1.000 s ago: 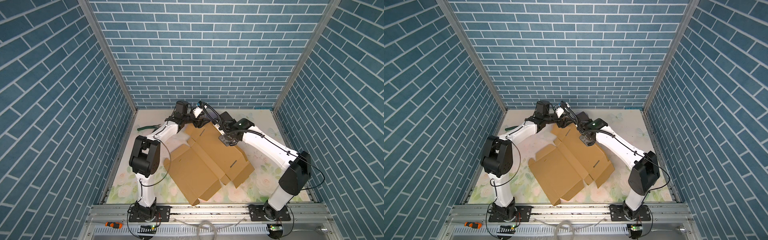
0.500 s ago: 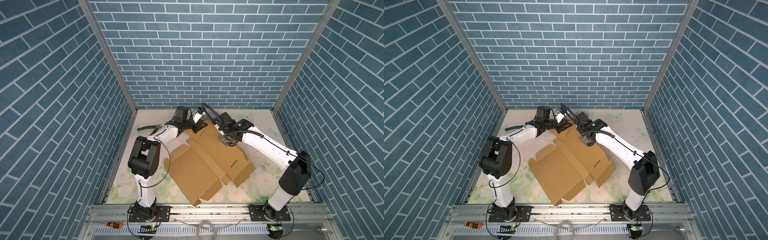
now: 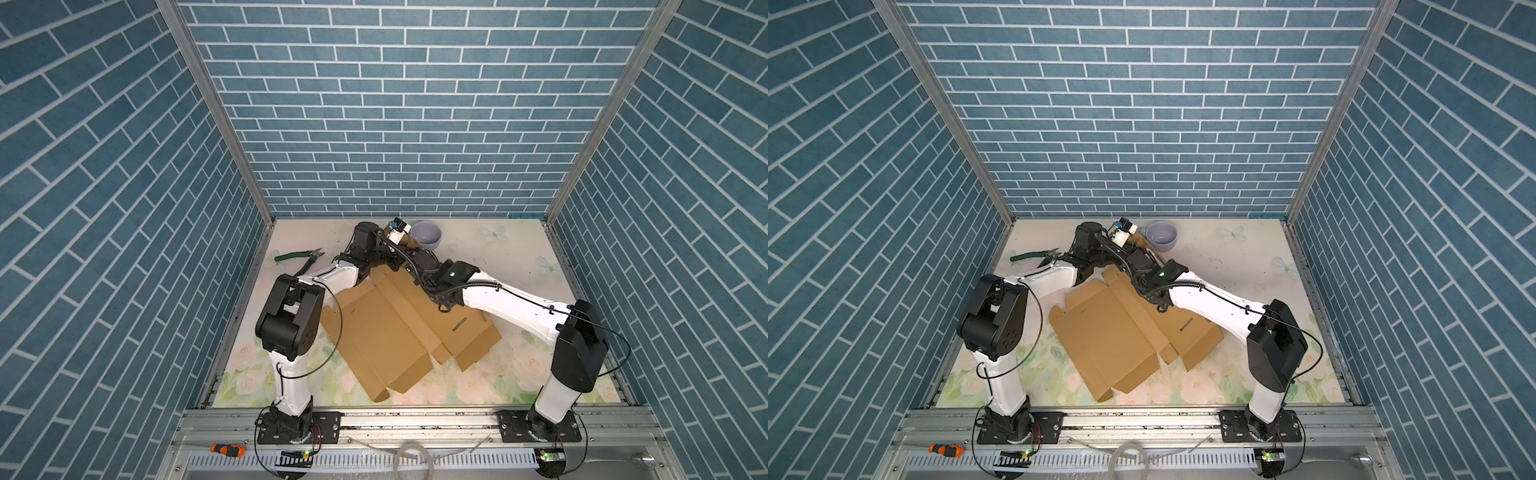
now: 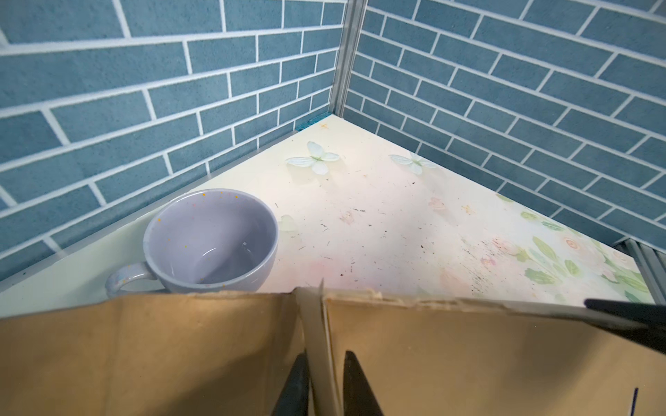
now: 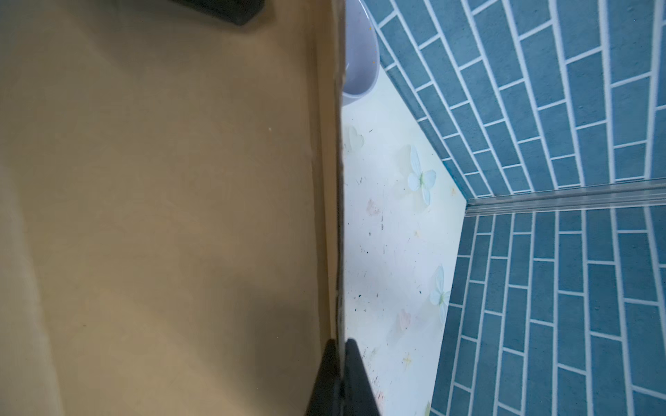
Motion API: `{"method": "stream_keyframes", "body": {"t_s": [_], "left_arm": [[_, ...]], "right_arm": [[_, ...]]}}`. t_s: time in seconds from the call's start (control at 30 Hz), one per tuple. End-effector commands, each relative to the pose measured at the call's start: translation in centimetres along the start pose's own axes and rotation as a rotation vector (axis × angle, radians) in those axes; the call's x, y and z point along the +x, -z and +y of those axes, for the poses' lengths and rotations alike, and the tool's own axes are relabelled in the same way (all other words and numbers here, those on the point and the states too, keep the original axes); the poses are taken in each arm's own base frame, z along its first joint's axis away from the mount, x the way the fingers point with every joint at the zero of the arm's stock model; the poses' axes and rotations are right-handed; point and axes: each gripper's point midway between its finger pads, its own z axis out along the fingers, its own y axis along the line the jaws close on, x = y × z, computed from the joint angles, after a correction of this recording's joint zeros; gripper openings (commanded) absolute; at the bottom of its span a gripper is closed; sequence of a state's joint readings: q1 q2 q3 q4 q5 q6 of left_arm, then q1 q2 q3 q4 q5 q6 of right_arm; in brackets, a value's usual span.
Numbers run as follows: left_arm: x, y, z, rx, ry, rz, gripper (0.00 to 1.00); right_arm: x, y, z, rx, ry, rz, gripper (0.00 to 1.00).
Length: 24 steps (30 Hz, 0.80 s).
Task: Assemble paper box
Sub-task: First fold the bottom flaps of a flat cardboard box at the center of the table.
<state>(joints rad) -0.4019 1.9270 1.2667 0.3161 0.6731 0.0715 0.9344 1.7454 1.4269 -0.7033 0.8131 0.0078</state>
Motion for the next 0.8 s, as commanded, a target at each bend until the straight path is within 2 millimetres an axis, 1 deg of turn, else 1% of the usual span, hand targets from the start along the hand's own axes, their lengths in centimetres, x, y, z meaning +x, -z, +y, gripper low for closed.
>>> {"method": "stream_keyframes", "body": {"t_s": [0.0, 0.1, 0.17, 0.27, 0.4, 0.47, 0.53, 0.6, 0.67, 0.77], "left_arm": [[2.0, -0.5, 1.0, -0.024, 0.043, 0.029, 0.22], [2.8, -0.2, 2.1, -0.036, 0.09, 0.037, 0.23], [2.9, 0.0, 2.6, -0.037, 0.116, 0.039, 0.25], [2.8, 0.3, 2.6, -0.036, 0.122, 0.046, 0.3], [1.9, 1.3, 2.0, -0.036, 0.105, 0.048, 0.42], [1.6, 2.5, 2.2, -0.053, 0.096, 0.058, 0.5], [0.7, 4.4, 2.8, -0.078, 0.108, 0.043, 0.58], [0.0, 6.2, 3.2, -0.095, 0.123, 0.038, 0.62], [-0.2, 7.7, 2.9, -0.107, 0.124, 0.051, 0.65], [0.6, 9.4, 2.5, -0.145, 0.159, 0.083, 0.67]], "right_arm": [[-0.7, -1.0, -0.2, 0.131, 0.007, -0.048, 0.0], [-0.6, -1.3, 0.2, 0.154, 0.031, -0.065, 0.0], [-0.5, -1.4, 0.2, 0.168, 0.047, -0.076, 0.0], [-0.4, -1.8, 0.6, 0.176, 0.081, -0.075, 0.0], [-0.3, -2.3, 0.9, 0.2, 0.129, -0.058, 0.0], [-0.2, -2.4, 0.8, 0.209, 0.142, -0.057, 0.0], [0.0, -2.4, 0.7, 0.214, 0.162, -0.058, 0.0], [0.1, -2.3, 0.7, 0.214, 0.175, -0.062, 0.0], [0.3, -2.2, 0.6, 0.218, 0.185, -0.064, 0.0], [0.2, -2.1, 0.3, 0.229, 0.203, -0.069, 0.0]]}}
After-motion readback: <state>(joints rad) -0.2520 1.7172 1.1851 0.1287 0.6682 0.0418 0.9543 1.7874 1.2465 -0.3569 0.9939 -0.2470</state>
